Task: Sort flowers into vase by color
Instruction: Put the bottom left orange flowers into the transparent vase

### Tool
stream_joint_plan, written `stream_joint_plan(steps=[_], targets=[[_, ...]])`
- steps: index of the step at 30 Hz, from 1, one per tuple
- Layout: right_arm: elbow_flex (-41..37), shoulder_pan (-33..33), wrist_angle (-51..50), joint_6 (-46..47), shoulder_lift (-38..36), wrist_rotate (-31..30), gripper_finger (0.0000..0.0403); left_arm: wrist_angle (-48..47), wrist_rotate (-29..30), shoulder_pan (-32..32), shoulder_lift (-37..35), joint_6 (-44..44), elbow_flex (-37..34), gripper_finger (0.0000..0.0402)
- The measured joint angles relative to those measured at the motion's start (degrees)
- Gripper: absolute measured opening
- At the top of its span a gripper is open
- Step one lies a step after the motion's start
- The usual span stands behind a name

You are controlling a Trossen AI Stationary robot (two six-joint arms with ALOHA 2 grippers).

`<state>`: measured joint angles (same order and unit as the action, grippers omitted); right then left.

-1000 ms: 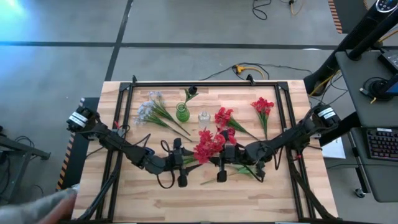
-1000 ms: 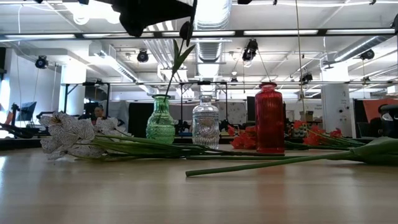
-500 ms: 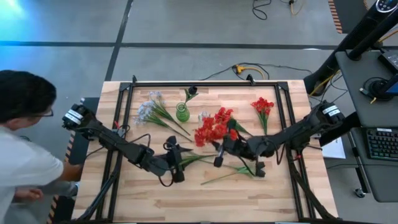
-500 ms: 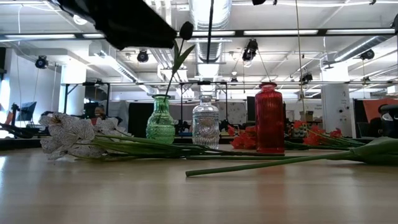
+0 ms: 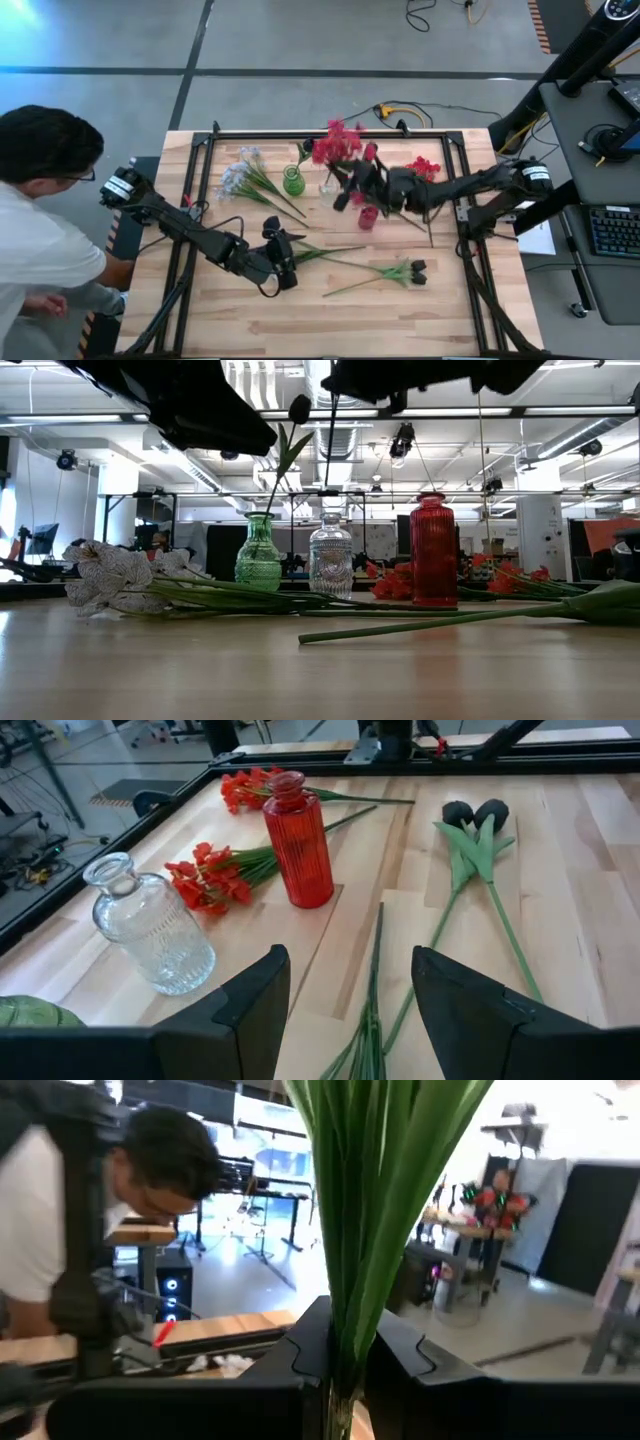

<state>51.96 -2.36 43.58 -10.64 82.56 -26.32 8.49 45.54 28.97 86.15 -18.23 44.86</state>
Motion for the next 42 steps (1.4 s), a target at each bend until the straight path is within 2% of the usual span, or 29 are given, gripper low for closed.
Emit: stream_joint_plan(steps=[5, 10, 42], targets=[[0.0, -5.3, -2.0, 3.8, 0.0, 5.4, 0.0034, 0.0, 0.0, 0.0, 0.0, -0.8, 0.0, 0.0192], [-0.1, -7.4, -3.4, 4.4, 0.1, 5.8, 0.0034, 0.0, 0.0, 0.0, 0.0, -1.3, 0.0, 0.0192], [-2.7, -7.4, -4.3, 10.7, 0.2, 7.3, 0.0034, 0.0, 0.4, 0.0, 0.1, -1.8, -0.1, 0.0192]])
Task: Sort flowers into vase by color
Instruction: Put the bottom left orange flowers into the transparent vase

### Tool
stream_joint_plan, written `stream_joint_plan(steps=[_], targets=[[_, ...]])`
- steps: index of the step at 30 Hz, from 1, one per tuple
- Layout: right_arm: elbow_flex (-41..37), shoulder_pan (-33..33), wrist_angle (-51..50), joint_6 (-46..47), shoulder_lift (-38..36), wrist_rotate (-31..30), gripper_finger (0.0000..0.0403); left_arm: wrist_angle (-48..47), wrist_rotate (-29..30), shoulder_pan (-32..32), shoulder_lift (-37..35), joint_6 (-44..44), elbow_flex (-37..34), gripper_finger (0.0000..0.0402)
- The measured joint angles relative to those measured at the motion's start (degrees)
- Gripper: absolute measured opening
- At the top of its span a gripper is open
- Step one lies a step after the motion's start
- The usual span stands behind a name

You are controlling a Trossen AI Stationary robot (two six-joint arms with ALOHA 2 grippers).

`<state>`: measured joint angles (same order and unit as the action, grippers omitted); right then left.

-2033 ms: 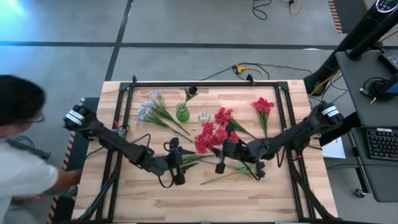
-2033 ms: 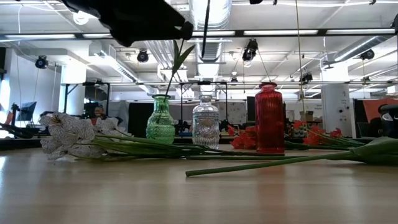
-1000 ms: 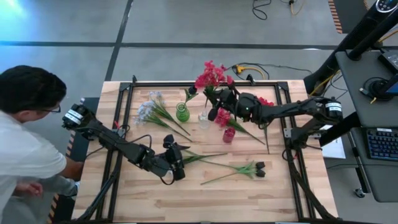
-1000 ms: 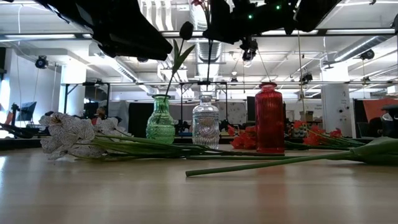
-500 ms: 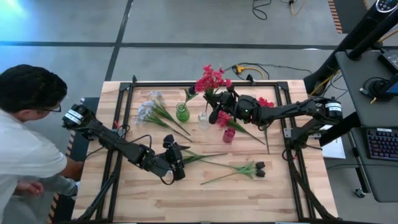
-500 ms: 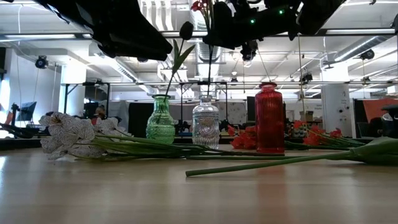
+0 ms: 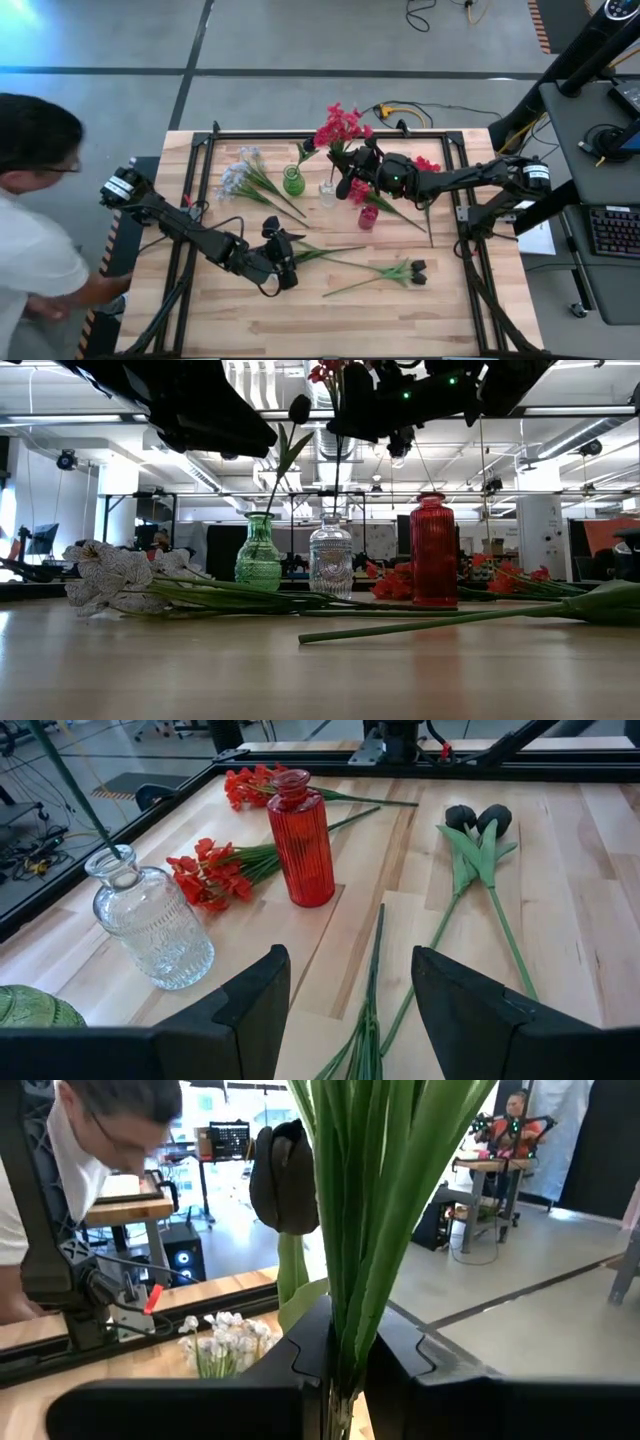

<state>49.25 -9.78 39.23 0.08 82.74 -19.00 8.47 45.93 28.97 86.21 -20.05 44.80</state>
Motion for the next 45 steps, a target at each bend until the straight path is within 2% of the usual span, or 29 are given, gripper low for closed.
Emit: stream_joint_plan(steps=[45], targets=[[-0.2, 0.0, -2.6, -1.6, 0.0, 0.0, 0.0034, 0.0, 0.0, 0.0, 0.0, -0.2, 0.0, 0.0192]])
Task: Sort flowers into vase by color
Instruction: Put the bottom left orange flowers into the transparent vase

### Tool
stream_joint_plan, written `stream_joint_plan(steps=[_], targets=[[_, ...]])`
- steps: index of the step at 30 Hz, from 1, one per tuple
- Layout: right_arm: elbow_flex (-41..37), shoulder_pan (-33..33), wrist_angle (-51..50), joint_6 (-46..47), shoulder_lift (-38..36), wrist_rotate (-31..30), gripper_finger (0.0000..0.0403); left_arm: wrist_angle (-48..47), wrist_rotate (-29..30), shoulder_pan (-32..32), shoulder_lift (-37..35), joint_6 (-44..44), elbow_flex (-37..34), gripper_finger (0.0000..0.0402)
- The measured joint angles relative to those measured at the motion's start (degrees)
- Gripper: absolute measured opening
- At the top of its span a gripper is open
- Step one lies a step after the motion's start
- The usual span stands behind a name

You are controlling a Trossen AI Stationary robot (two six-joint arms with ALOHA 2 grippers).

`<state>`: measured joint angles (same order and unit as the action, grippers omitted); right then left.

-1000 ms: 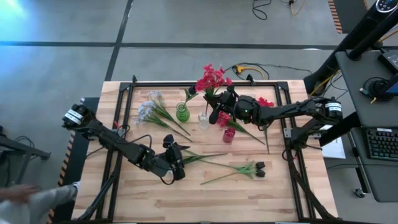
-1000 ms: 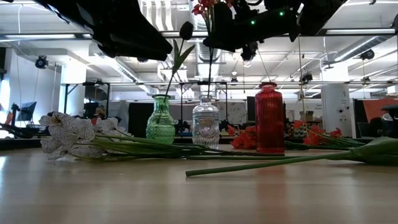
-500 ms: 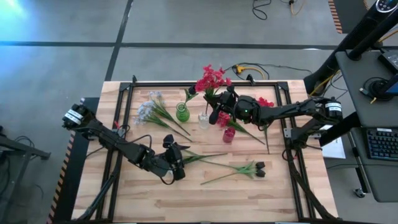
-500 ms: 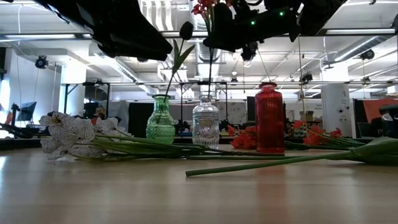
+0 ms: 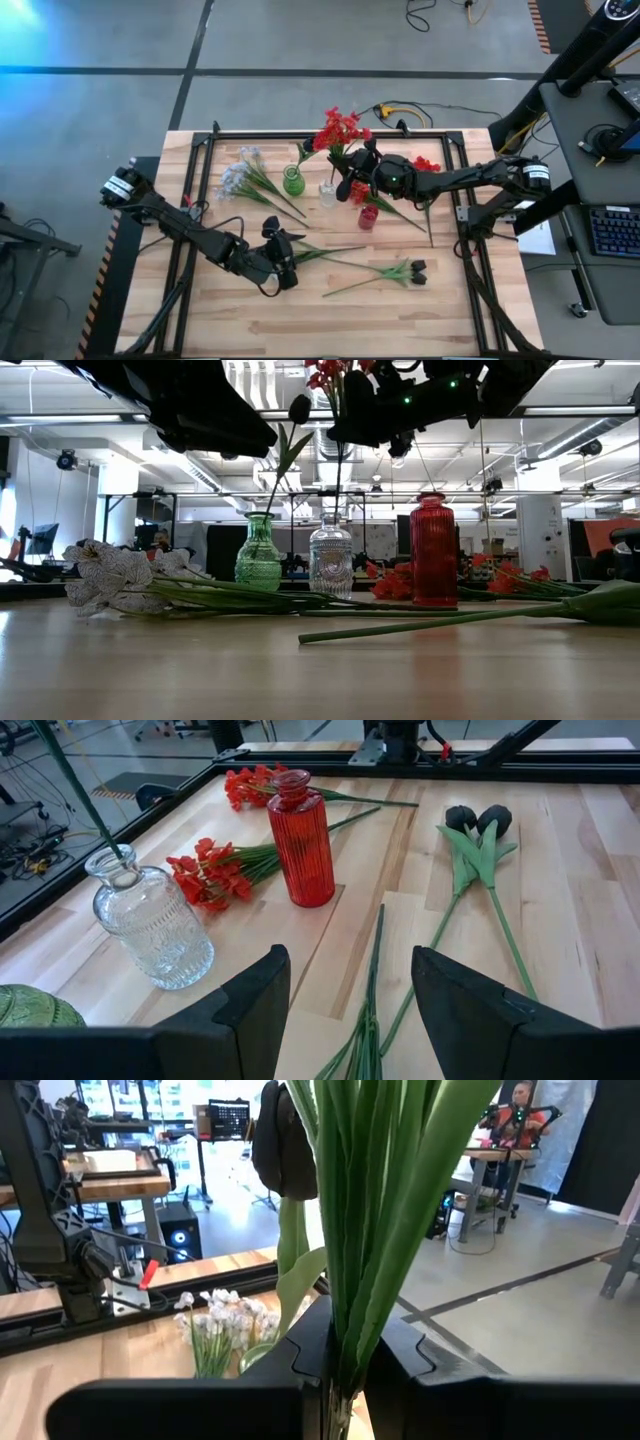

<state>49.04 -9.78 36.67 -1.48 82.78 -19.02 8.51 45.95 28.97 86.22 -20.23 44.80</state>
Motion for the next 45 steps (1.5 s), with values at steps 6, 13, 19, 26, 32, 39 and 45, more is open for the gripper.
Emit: stream_joint_plan(steps=[6, 13, 19, 26, 32, 39, 45], targets=[[0.0, 0.0, 0.0, 0.0, 0.0, 0.0, 0.0034, 0.0, 0.0, 0.0, 0.0, 0.0, 0.0, 0.0192], [0.0, 0.0, -0.1, 0.0, 0.0, 0.0, 0.0034, 0.0, 0.0, 0.0, 0.0, 0.0, 0.0, 0.0192], [0.0, 0.0, -0.6, 0.0, 0.0, 0.0, 0.0034, 0.0, 0.0, 0.0, 0.0, 0.0, 0.0, 0.0192], [0.0, 0.0, -1.5, -0.2, 0.0, 0.0, 0.0034, 0.0, 0.0, 0.0, 0.0, 0.0, 0.0, 0.0192], [0.0, 0.0, -2.3, -0.1, 0.0, 0.0, 0.0034, 0.0, 0.0, 0.0, 0.0, 0.0, 0.0, 0.0192], [0.0, 0.0, -2.3, -0.1, 0.0, 0.0, 0.0034, 0.0, 0.0, 0.0, 0.0, -1.4, 0.0, 0.0192], [0.0, 0.0, -2.3, -0.2, 0.0, 0.0, 0.0034, 0.3, 0.0, 0.0, 0.0, -3.1, 0.0, 0.0192]])
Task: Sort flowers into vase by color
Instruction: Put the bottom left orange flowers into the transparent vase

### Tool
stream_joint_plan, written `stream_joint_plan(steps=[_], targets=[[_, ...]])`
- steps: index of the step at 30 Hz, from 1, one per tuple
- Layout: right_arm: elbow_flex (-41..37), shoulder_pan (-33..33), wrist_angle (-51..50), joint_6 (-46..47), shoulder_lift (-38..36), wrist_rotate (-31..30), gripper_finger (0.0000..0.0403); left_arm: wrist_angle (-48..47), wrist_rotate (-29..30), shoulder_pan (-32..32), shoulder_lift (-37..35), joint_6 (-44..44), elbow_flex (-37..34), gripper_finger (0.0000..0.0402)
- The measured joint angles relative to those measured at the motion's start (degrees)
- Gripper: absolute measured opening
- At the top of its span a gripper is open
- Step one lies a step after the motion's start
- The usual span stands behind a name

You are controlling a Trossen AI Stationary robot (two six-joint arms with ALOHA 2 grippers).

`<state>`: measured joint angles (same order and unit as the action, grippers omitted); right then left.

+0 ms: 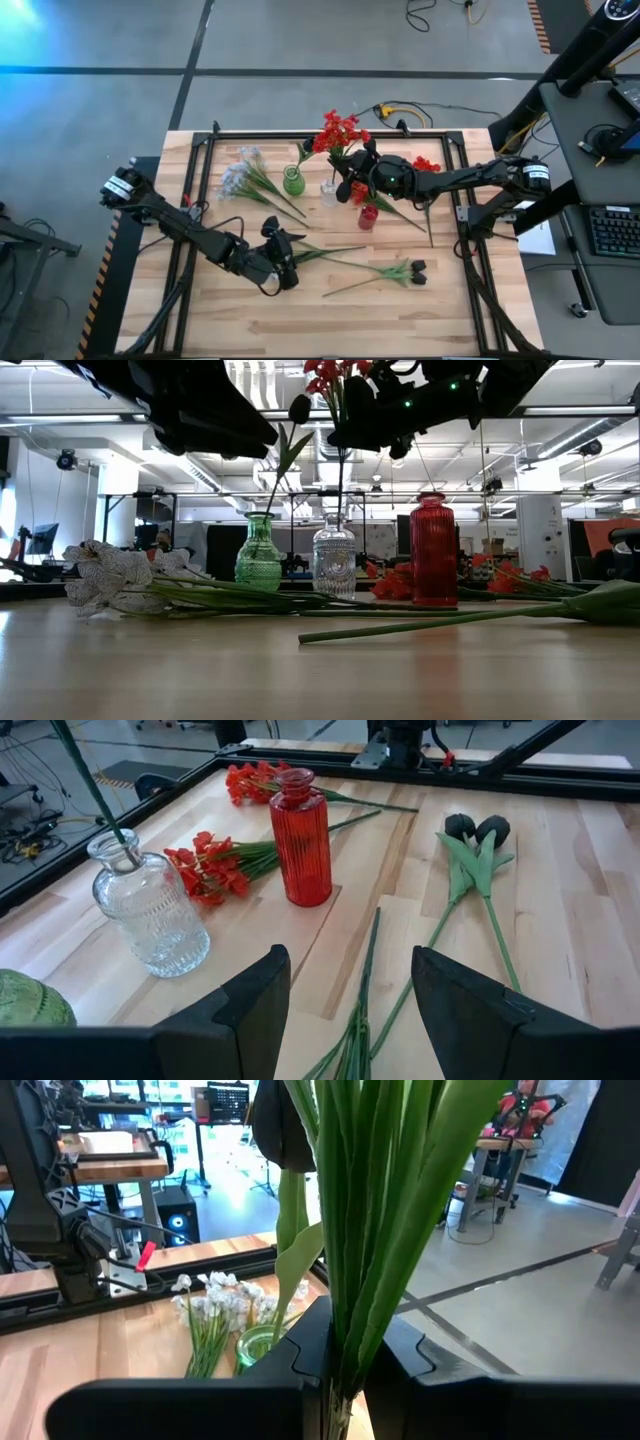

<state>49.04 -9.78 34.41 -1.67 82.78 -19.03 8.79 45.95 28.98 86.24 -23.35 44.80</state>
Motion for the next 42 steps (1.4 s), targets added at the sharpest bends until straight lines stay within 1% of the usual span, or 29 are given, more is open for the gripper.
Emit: stream_joint_plan(steps=[3, 6, 9, 14, 16, 29, 31, 36, 42], targets=[[0.0, 0.0, 0.0, 0.1, 0.0, 0.0, 0.0034, 1.3, -0.2, 0.0, 0.0, 0.5, 0.0, 0.0192], [0.0, 0.0, 0.0, 0.0, 0.0, 0.0, 0.0034, 3.5, -2.6, 0.0, 0.0, 3.2, 0.0, 0.0192], [0.0, 0.0, 0.0, 0.1, 0.0, 0.0, 0.0034, 6.8, -6.3, 0.0, 0.0, 6.5, 0.0, 0.0192], [0.0, 0.0, -0.3, 0.2, 0.0, 0.0, 0.0034, 13.6, -14.2, 0.0, 0.0, 13.1, 0.2, 0.0192], [0.0, 0.0, -0.9, 0.2, 0.0, 0.0, 0.0034, 15.7, -15.7, 0.1, 0.0, 15.1, 0.1, 0.0192], [0.0, 0.0, -1.6, 0.2, 0.0, 0.0, 0.0034, 16.1, -16.3, 0.2, 0.0, 16.4, 0.1, 0.0192], [0.0, 0.0, -1.6, 0.2, 0.0, 0.0, 0.0034, 16.6, -17.1, 0.2, 0.2, 16.4, 0.1, 0.0192], [0.0, 0.0, -1.6, 0.2, 0.0, 0.0, 0.0034, 22.1, -19.6, 0.3, 3.2, 18.2, 0.1, 0.0192], [0.0, 0.0, -1.6, 0.1, 0.0, 0.0, 0.0034, 23.5, -19.6, 0.3, 6.4, 18.4, 0.3, 0.0192]])
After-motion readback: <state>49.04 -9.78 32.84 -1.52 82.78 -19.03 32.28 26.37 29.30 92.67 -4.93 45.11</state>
